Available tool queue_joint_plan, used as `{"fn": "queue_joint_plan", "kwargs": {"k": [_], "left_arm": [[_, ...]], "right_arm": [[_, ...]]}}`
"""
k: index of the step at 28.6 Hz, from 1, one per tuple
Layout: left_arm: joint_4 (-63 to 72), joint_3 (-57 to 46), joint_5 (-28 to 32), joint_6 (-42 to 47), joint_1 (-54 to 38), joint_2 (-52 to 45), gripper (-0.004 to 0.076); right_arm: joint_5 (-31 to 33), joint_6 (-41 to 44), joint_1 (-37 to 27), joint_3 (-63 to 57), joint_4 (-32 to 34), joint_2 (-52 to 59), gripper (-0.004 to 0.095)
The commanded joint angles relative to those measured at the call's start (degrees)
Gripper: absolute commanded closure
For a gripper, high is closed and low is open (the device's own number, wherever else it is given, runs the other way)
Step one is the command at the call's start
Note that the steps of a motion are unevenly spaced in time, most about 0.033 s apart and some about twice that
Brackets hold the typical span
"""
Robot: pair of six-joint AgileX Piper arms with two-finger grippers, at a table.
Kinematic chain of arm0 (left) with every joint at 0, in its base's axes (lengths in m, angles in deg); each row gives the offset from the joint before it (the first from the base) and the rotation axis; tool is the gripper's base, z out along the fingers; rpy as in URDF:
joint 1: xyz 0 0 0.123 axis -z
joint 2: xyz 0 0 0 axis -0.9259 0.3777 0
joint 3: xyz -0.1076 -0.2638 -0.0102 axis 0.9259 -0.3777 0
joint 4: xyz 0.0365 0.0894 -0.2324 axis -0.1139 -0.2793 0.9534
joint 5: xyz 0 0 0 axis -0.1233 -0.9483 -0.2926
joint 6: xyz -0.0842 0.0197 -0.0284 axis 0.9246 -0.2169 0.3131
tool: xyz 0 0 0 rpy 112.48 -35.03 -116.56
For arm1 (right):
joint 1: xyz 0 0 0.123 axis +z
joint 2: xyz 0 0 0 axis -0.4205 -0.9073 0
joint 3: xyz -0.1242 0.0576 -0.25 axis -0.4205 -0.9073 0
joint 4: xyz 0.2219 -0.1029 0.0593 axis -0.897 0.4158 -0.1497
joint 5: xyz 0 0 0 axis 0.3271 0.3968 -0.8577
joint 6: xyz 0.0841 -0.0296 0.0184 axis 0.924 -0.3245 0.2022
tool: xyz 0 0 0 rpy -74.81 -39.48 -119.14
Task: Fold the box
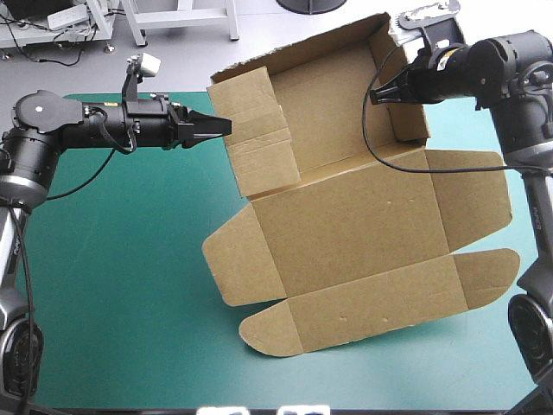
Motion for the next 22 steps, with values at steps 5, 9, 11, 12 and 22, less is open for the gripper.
{"fn": "queue_joint_plan", "kwargs": {"k": [5,9,11,12,22], "left_arm": [[-0.7,2.0,2.4,-0.1,0.4,-2.6,0.0485],[-0.7,2.0,4.1,-0.1,0.4,-2.6,0.0485],[-0.8,2.0,5.1,-0.1,0.4,-2.5,0.0485],[-1.0,2.0,5.8,-0.1,0.4,-2.4,0.0485],[-6.7,2.0,8.1,0.0,0.4,-2.4,0.0485]], "right_arm": [[-3.9,-0.2,-0.1,1.8,-0.5,2.3,0.0929],[-3.8,-0.2,-0.1,1.8,-0.7,2.3,0.0929],[-3.7,-0.2,-0.1,1.8,-1.3,2.3,0.0929],[-3.7,-0.2,-0.1,1.8,-1.7,2.3,0.0929],[-4.8,-0.1,-0.1,1.8,-7.0,2.3,0.0929]]}}
